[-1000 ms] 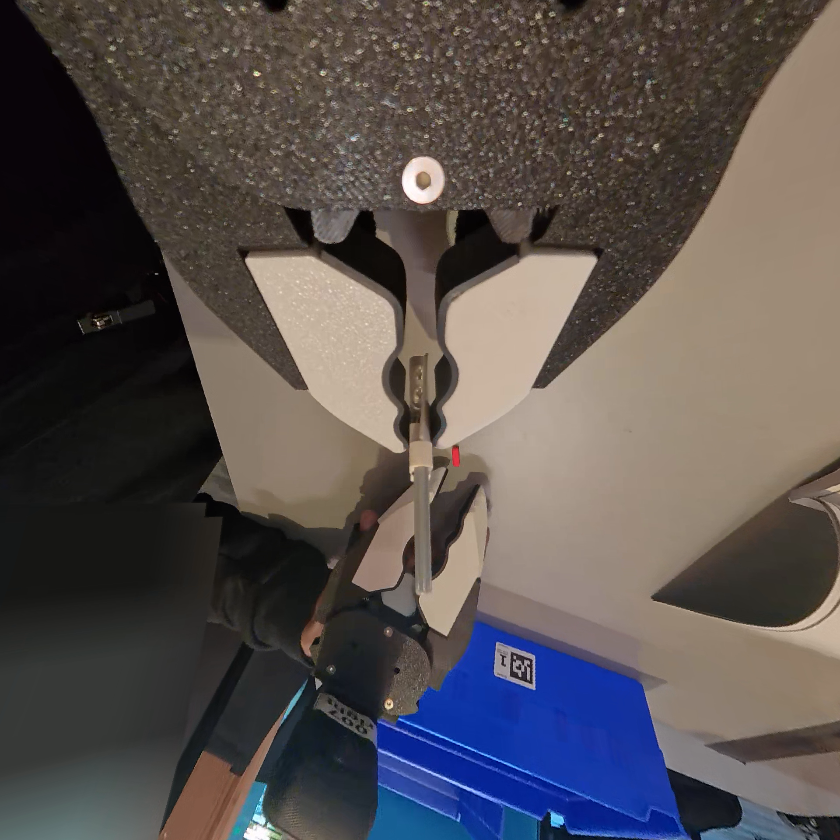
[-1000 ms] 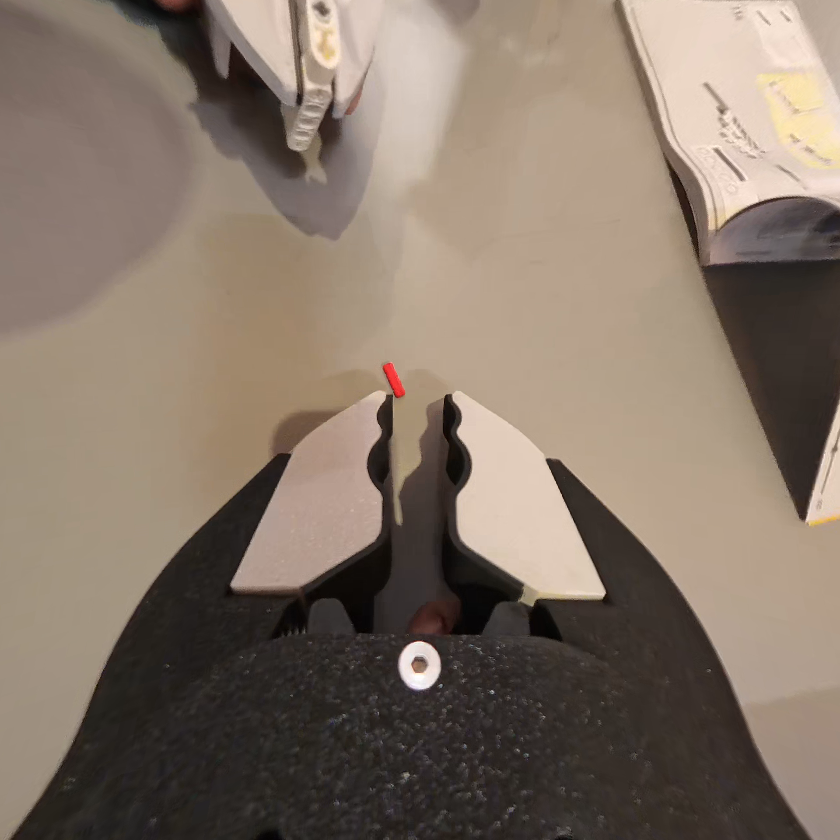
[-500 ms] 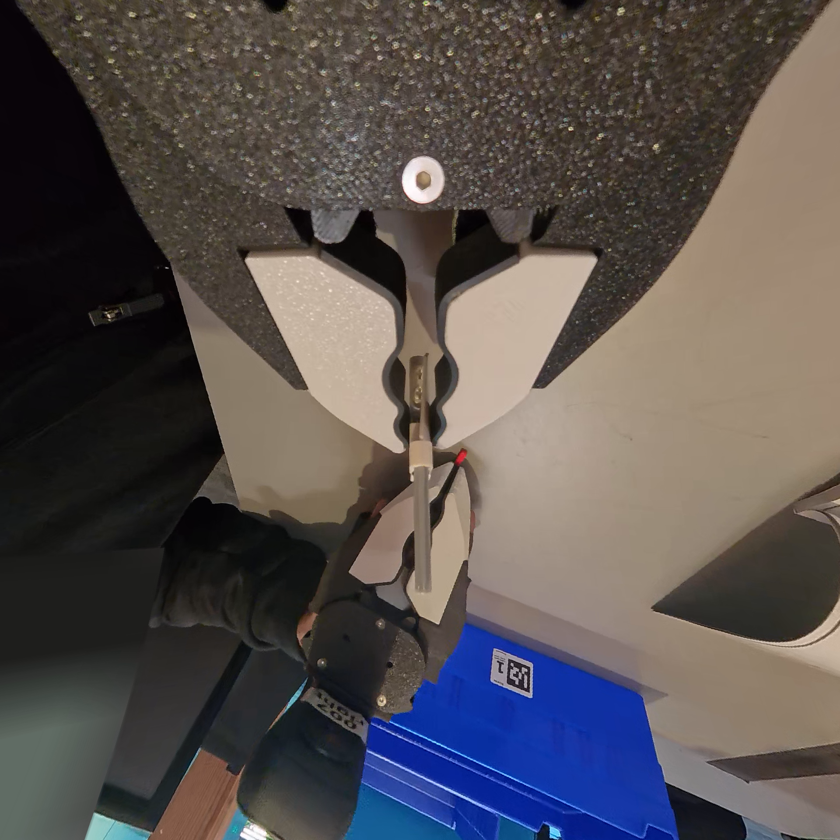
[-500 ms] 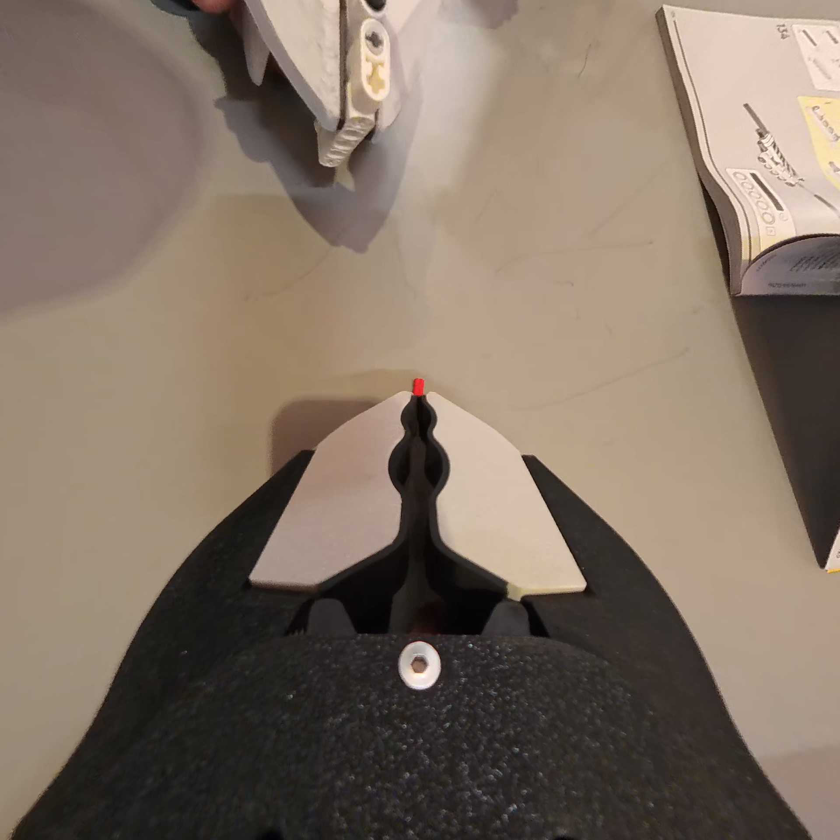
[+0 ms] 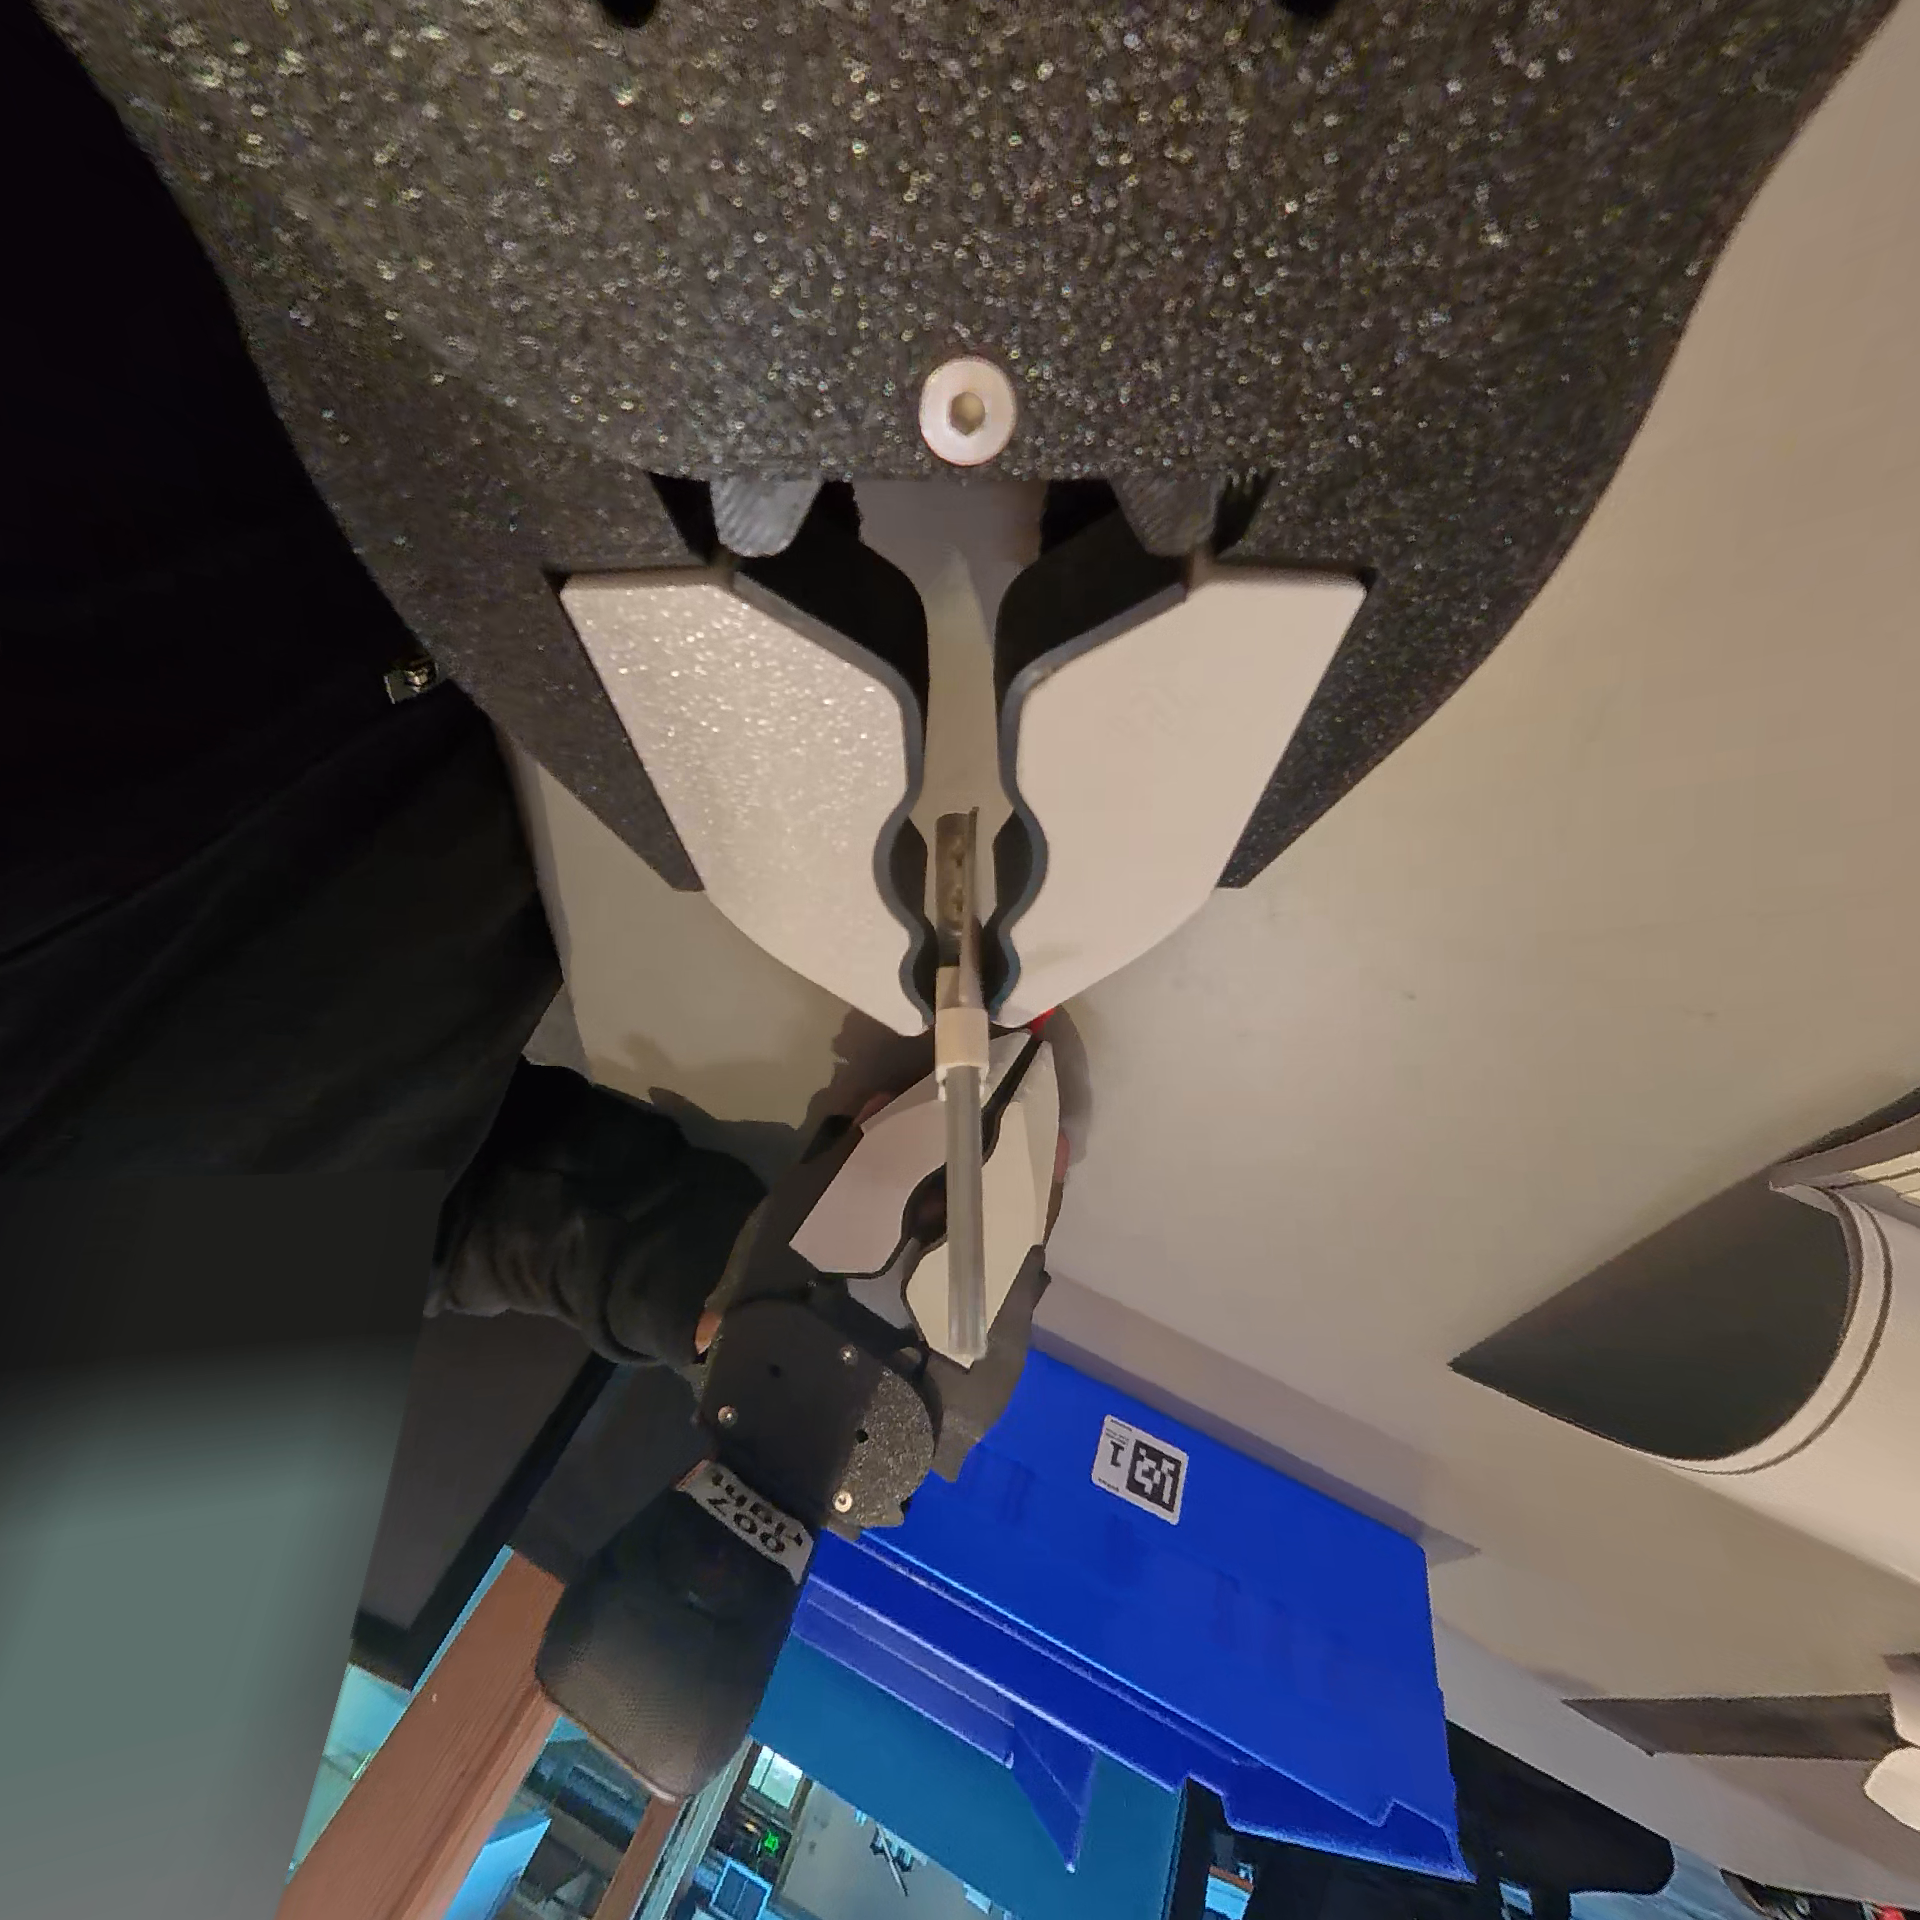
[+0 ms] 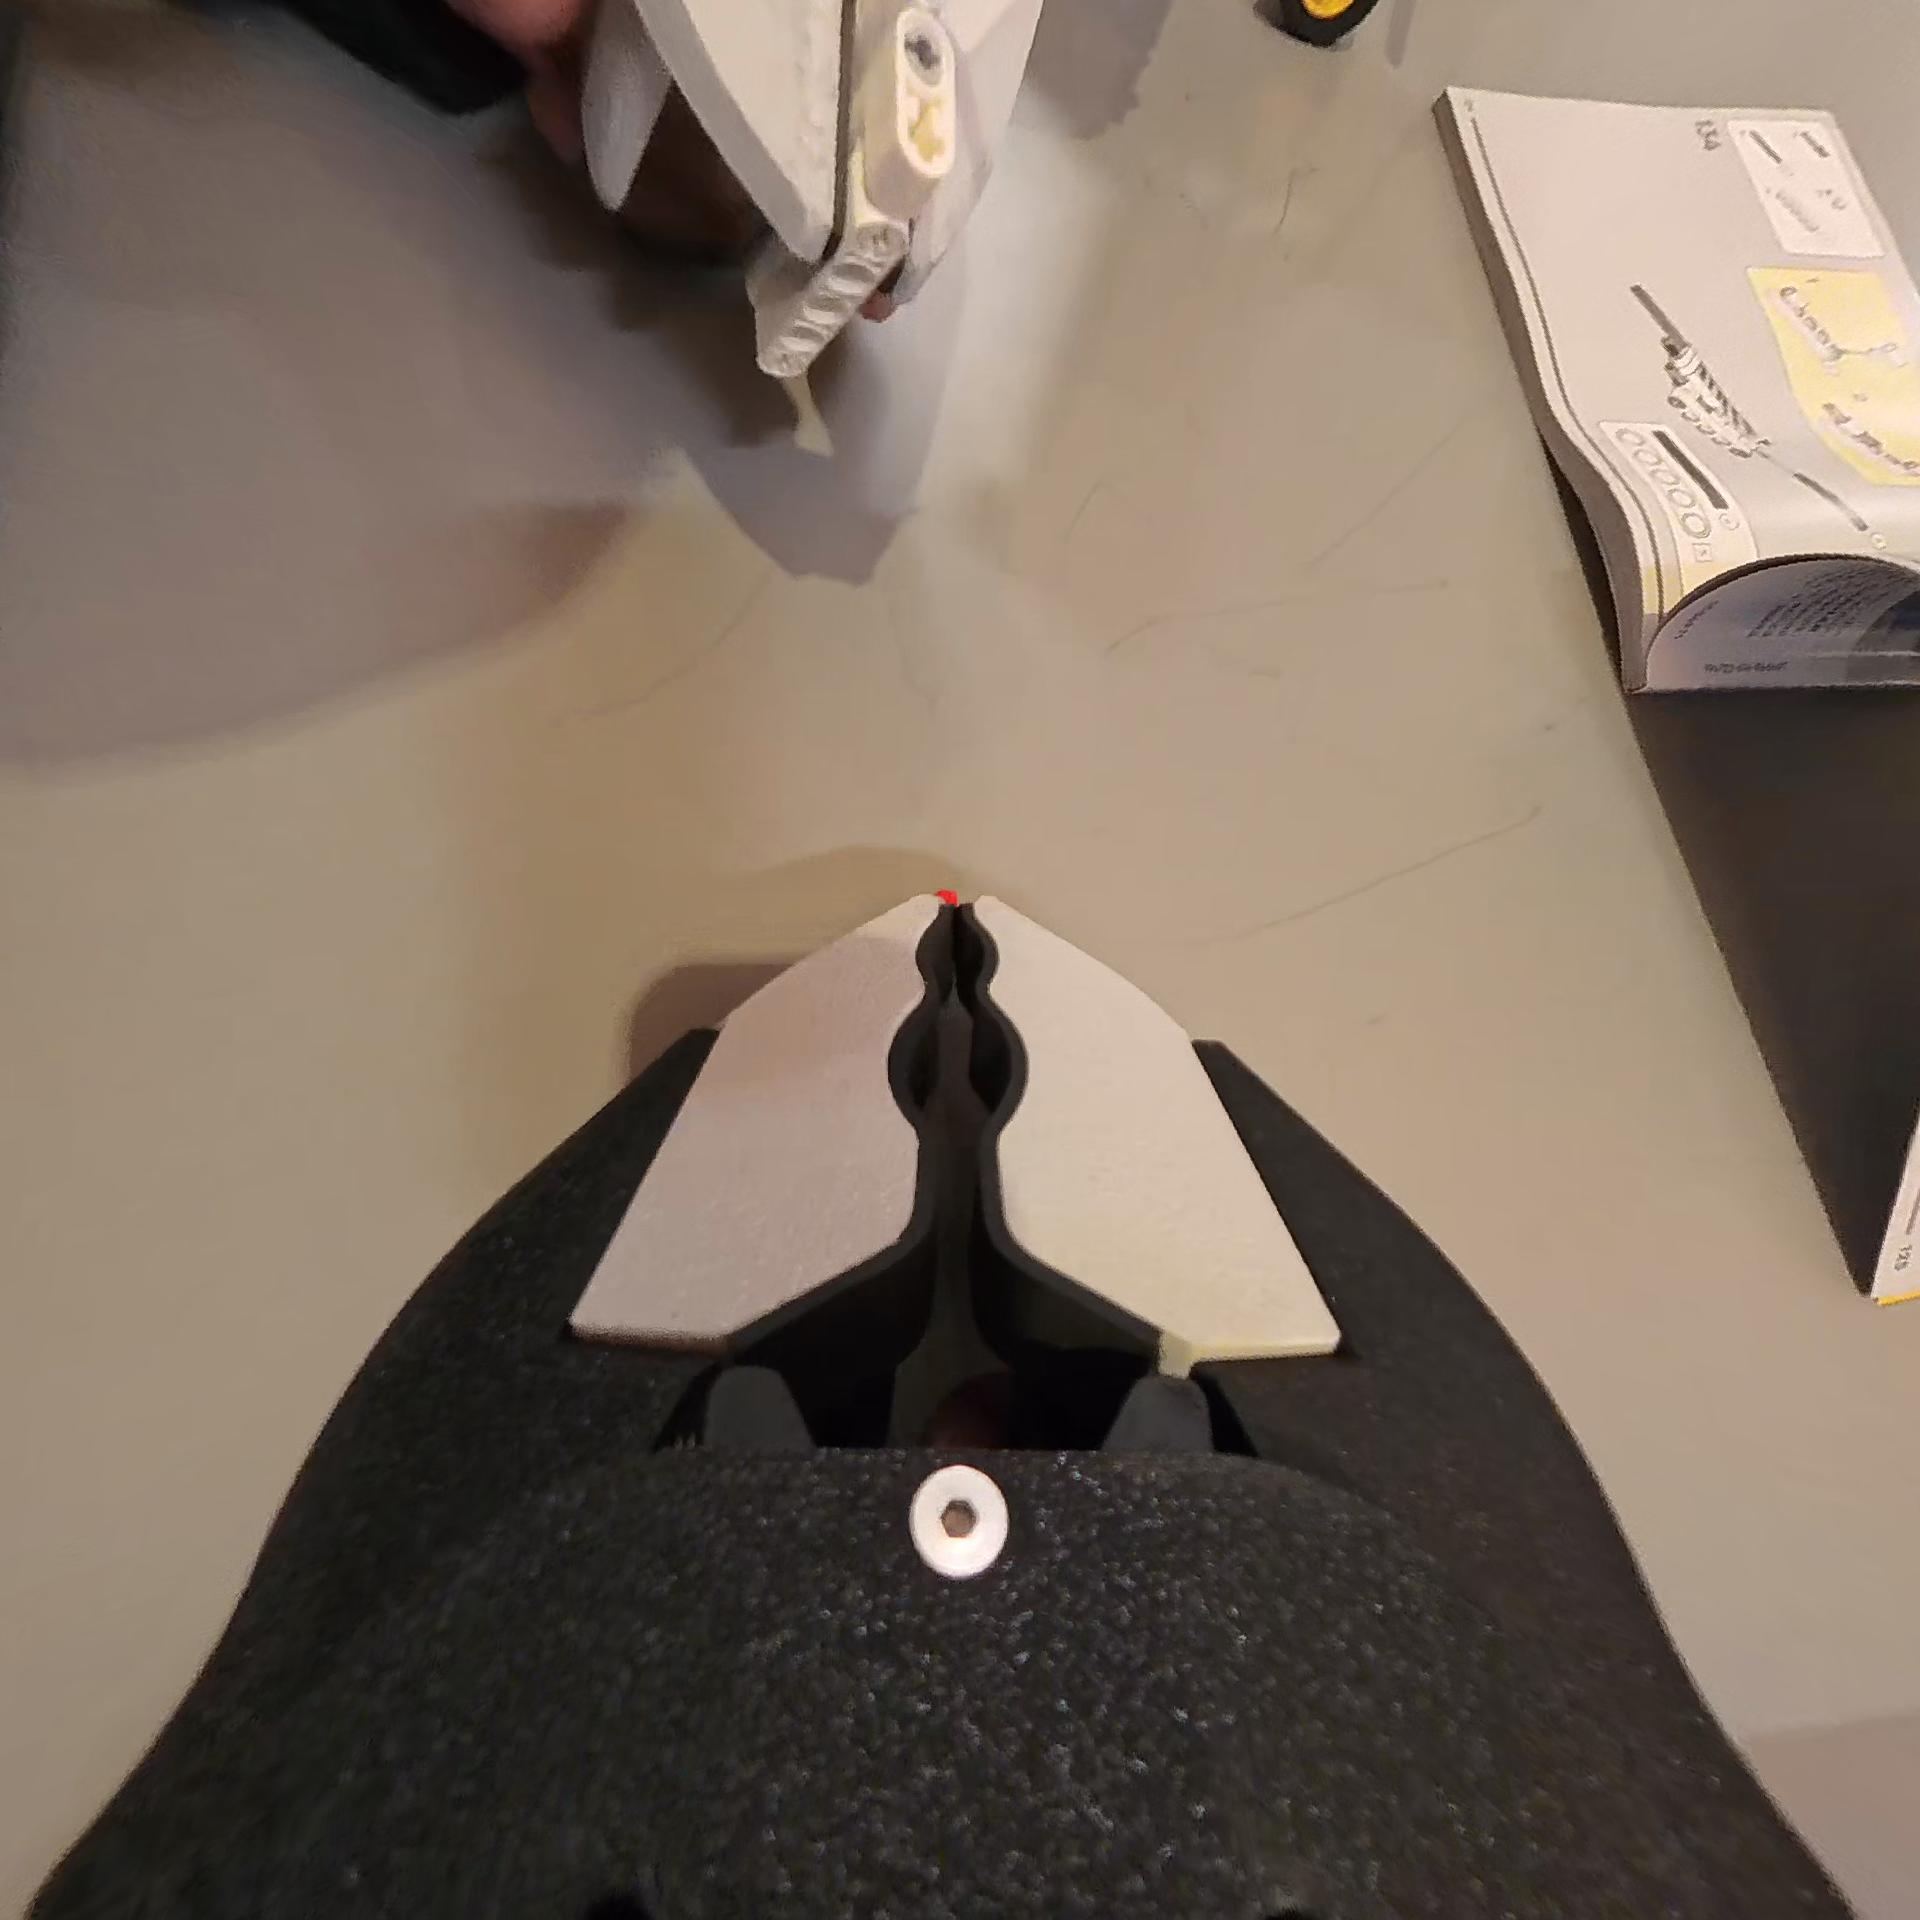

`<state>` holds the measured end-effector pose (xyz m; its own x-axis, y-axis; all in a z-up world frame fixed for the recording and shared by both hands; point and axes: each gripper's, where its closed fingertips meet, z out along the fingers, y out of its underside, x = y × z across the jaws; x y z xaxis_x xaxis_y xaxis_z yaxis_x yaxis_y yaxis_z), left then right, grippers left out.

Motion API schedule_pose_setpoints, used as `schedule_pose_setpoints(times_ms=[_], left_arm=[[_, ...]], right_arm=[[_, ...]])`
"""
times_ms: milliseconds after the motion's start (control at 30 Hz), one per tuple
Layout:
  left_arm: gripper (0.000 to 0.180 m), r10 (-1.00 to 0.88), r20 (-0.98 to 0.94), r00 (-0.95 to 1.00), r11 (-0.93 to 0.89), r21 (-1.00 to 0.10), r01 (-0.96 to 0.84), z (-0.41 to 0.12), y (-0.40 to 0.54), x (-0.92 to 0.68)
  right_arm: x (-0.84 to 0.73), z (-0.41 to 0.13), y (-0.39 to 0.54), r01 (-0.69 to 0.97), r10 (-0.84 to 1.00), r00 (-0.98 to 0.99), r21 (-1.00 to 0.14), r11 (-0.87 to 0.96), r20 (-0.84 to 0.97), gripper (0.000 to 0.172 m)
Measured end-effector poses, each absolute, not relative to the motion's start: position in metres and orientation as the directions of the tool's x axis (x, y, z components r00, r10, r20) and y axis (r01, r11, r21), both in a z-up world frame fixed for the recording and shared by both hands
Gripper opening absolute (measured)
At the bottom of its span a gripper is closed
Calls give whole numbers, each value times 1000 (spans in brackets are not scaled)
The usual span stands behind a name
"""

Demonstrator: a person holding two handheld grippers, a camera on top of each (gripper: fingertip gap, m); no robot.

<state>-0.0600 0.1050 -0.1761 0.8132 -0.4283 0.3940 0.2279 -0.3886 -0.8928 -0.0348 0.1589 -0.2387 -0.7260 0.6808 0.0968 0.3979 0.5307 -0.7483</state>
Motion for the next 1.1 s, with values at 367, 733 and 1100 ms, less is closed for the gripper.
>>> schedule_pose_setpoints(times_ms=[367,733,1100], left_arm=[[8,-411,395,822,-433,-878,205,-184,103,-58],[8,-417,376,827,-456,-874,167,-189,102,-54],[8,-411,378,829,-499,-855,142,-196,103,-50]], right_arm=[[-37,-235,161,386,689,-717,-764,517,103,0],[-33,-241,163,448,701,-711,-738,504,47,8],[-35,-249,158,501,709,-705,-698,512,14,4]])
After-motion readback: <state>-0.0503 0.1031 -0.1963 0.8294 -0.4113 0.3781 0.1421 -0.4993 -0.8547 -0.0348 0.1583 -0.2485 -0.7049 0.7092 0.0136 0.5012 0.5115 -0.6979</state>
